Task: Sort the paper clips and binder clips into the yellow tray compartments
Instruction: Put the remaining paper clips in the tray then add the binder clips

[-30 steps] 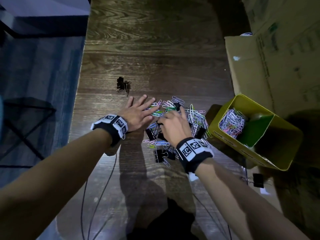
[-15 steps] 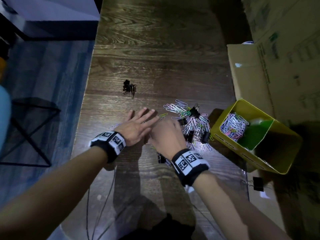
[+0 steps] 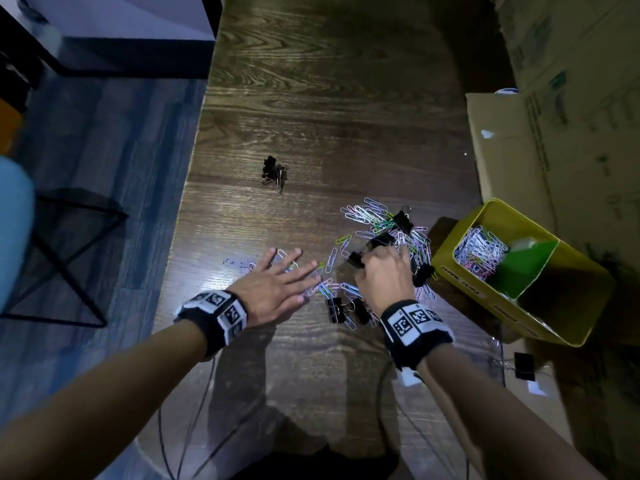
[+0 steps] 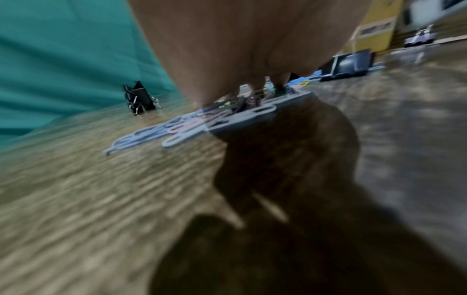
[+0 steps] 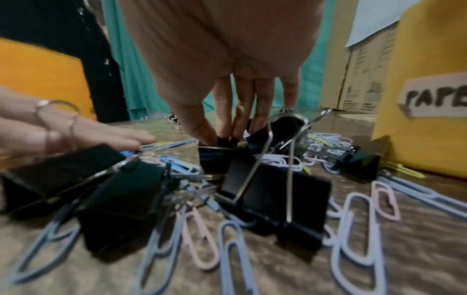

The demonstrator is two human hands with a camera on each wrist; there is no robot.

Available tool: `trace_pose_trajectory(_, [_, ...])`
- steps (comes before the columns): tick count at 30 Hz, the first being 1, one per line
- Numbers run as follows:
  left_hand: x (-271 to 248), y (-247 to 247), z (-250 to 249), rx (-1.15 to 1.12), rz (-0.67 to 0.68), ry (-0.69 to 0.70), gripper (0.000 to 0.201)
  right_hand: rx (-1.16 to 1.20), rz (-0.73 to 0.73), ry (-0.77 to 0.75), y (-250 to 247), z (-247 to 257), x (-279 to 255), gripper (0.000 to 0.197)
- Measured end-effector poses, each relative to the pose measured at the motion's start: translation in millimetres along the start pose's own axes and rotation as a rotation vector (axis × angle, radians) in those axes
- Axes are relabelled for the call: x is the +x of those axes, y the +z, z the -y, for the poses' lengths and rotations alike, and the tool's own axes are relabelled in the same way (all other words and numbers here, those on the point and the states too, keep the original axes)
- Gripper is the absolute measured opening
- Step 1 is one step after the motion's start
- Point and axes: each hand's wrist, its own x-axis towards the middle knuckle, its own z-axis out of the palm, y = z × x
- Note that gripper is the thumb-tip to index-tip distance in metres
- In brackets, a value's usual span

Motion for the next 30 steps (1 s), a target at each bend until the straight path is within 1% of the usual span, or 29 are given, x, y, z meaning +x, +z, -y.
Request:
trace_pose_trajectory(1, [-5.1,2.7,-1.3,-0.011,-0.019,0.008,0.054,0.001,0.012,0.020,-0.8,-1.4,0.8,0.021])
trace_pose_trajectory(2, [-9.4,2.6,0.4,-0.036,-0.066,-0.008,0.054,0.002,0.016,0.038,-1.8,-1.6,1.7,0.023])
trace_pose_trajectory(3, [-12.1,1.3,4.8,-0.083,-0.140,-0.066,0.056,0.014,0.004,0.043,-2.5,-0.8,2.1,0.026])
trace_pose_trajectory(5, [-15.0,-2.5,19.3,-0.224,-0.269,-0.289,0.060,0.084,-0.064,-0.005,-4.2,6.2,-0.1,0.028])
trace_pose_trajectory(6, [-15.3,-3.0,26.1,-0.287,-0.273,-0.406,0.062,0.124,-0.088,-0.061,-3.9,12.4,-4.2,0.029])
trace_pose_trajectory(7, [-15.0,-1.4,29.2,-0.311,-0.246,-0.490,0.065,0.143,-0.084,-0.130,-1.7,19.9,-10.6,0.031])
trace_pose_trajectory(8, [-14.5,1.1,27.6,-0.298,-0.208,-0.533,0.068,0.142,-0.046,-0.200,2.0,27.4,-18.8,0.035])
trace_pose_trajectory(9, [-13.6,4.6,22.5,-0.266,-0.178,-0.543,0.069,0.121,0.002,-0.253,6.0,33.9,-27.7,0.039])
trace_pose_trajectory(11, [-10.5,11.2,5.1,-0.230,-0.147,-0.519,0.070,0.074,0.100,-0.278,12.0,41.2,-43.4,0.036])
trace_pose_trajectory(13, [-5.2,16.3,-12.9,-0.200,-0.131,-0.468,0.071,0.064,0.140,-0.237,17.4,39.9,-54.7,0.025])
trace_pose_trajectory(14, [-2.3,17.1,-20.3,-0.171,-0.127,-0.442,0.069,0.069,0.136,-0.215,19.0,37.7,-58.4,0.022])
trace_pose_trajectory(17, [7.9,14.4,-34.5,-0.151,-0.113,-0.375,0.060,0.051,0.083,-0.182,22.2,28.8,-63.8,0.026])
trace_pose_trajectory(19, [12.4,12.1,-40.9,-0.101,-0.085,-0.292,0.059,0.076,0.085,-0.155,22.5,23.5,-66.3,0.027])
trace_pose_trajectory(23, [5.4,16.8,-46.0,-0.037,-0.051,-0.179,0.057,0.289,0.119,-0.076,18.8,14.5,-68.0,0.016])
trace_pose_trajectory(25, [-5.7,24.5,-47.0,-0.001,-0.059,-0.100,0.055,0.394,0.130,-0.025,14.1,9.5,-69.8,0.011])
trace_pose_trajectory(26, [-10.2,27.6,-47.0,0.020,-0.074,-0.065,0.055,0.427,0.113,-0.003,12.0,6.1,-70.5,0.012])
trace_pose_trajectory(28, [-11.5,28.2,-46.4,0.004,-0.088,-0.052,0.054,0.437,0.043,0.031,9.9,-0.8,-71.3,0.014])
trace_pose_trajectory(30, [-2.3,17.9,-49.2,-0.046,-0.115,-0.106,0.053,0.410,-0.014,0.059,7.6,-4.7,-70.0,0.016])
